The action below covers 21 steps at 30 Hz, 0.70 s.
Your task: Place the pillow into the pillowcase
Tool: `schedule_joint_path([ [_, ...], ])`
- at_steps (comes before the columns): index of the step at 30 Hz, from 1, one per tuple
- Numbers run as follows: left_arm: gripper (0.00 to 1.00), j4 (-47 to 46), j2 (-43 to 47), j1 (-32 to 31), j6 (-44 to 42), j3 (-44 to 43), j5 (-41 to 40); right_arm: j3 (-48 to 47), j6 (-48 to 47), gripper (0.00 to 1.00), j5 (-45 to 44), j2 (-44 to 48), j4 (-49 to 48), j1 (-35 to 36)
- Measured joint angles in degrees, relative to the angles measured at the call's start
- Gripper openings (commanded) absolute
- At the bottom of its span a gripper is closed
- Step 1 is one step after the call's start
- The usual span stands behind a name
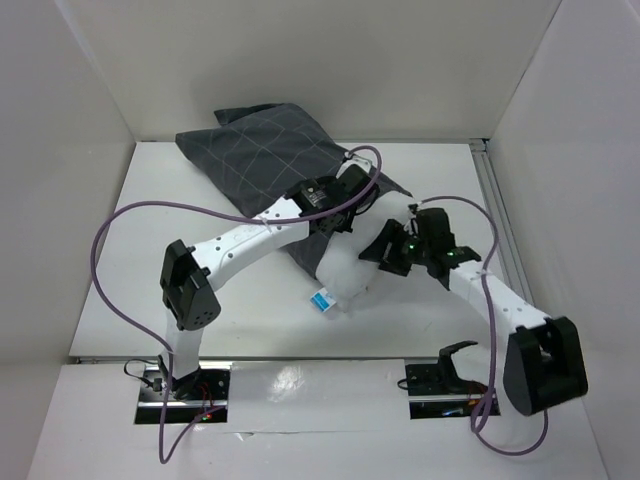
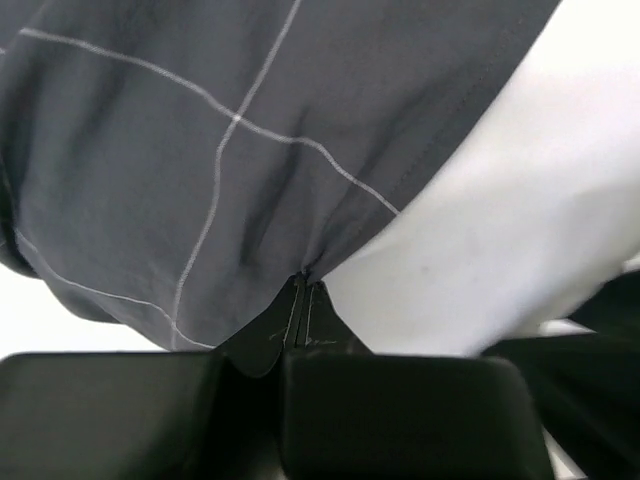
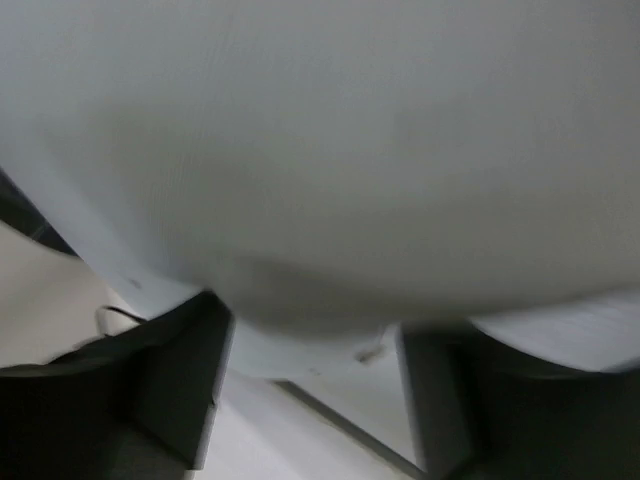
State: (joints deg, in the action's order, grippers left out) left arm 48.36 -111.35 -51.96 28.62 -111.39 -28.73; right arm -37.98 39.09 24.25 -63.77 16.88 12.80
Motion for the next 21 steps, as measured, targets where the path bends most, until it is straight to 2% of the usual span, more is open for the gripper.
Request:
schedule_joint_path([
  [1,0.0,0.2,0.0,0.0,0.0,-0.3,0.7,0.2,0.7,0.48,0.0,-2.1,-2.6,1.9],
  [3,0.0,0.9,0.0,0.1,-0.1,-1.5,3.2,0.2,2.4,0.1,0.4,-6.4,-7.8,4.0],
  [4,0.0,1.2,0.0,0.1,-0.3,-2.3,5.3,-0.4,3.0,0.0,0.8,-8.5,-9.9,4.6],
  [9,0.0,1.6,3.2,0.3,-2.8,-8.1,19.5,-11.4,4.8,0.0,1.0,-12.2,-8.2,2.9],
  [14,0.0,-1.1,5.7,2.1,-4.3,-22.8,32.0,-21.0,5.4,0.0,-1.7,-3.0,-9.1,0.5],
  [18,0.0,-5.4,7.5,3.0,-1.9,-26.7,42.9,-15.3,10.8,0.0,-4.3,1.2,-22.8,3.4],
  [21,0.0,-8.7,8.3,4.1,1.3,-22.7,49.1,-9.4,16.4,0.0,-5.0,-6.6,-34.8,5.1],
])
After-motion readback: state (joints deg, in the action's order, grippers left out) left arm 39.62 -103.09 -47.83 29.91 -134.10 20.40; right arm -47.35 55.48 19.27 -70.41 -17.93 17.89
